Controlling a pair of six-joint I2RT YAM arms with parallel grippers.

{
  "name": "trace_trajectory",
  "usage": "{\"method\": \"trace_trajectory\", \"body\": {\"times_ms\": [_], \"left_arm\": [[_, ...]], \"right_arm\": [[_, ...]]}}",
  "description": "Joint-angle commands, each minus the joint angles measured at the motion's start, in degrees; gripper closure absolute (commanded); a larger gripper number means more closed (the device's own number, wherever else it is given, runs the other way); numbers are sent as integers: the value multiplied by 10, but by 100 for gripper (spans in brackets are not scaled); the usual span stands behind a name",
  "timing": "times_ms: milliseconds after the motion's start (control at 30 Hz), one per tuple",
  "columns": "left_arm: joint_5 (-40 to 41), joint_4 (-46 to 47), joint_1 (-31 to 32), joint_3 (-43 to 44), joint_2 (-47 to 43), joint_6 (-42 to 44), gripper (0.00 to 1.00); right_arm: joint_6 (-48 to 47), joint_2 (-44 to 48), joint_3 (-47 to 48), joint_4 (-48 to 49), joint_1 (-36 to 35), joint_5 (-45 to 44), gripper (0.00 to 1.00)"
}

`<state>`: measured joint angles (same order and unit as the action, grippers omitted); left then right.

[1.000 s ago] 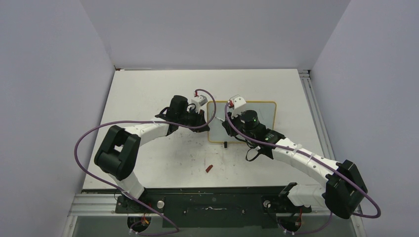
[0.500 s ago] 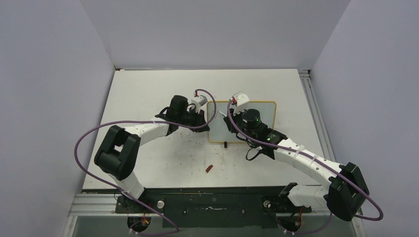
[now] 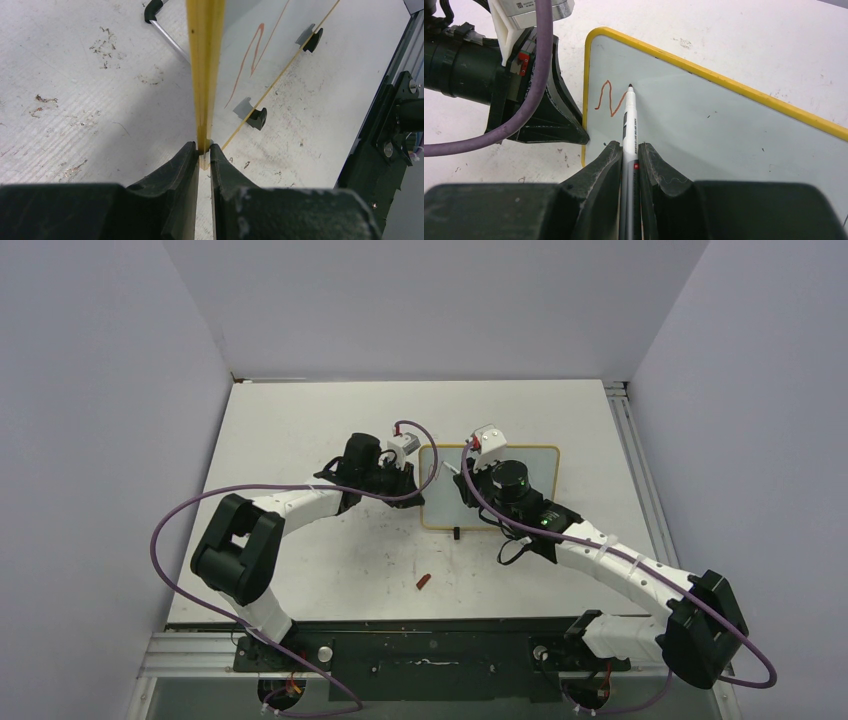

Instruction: Write a sentence on the whiteboard

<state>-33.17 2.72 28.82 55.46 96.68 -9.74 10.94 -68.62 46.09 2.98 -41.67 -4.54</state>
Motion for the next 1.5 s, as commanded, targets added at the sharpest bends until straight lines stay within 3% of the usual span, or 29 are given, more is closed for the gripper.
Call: {"method": "trace_trajectory", "body": {"times_ms": [0,600,1200,1467], "left_arm": [[-5,-8,9,26,-5,12,89],[2,-14,12,27,-12,17,90],[11,-21,12,27,-17,23,91],[14,-25,12,29,-17,28,92]], "right_arm": [[-4,15,2,10,3,-25,95],[16,42,-55,-28,-1,-13,95],[23,106,-40,-50,-10,-18,95],[11,133,-53,-47,46,68,95]]}}
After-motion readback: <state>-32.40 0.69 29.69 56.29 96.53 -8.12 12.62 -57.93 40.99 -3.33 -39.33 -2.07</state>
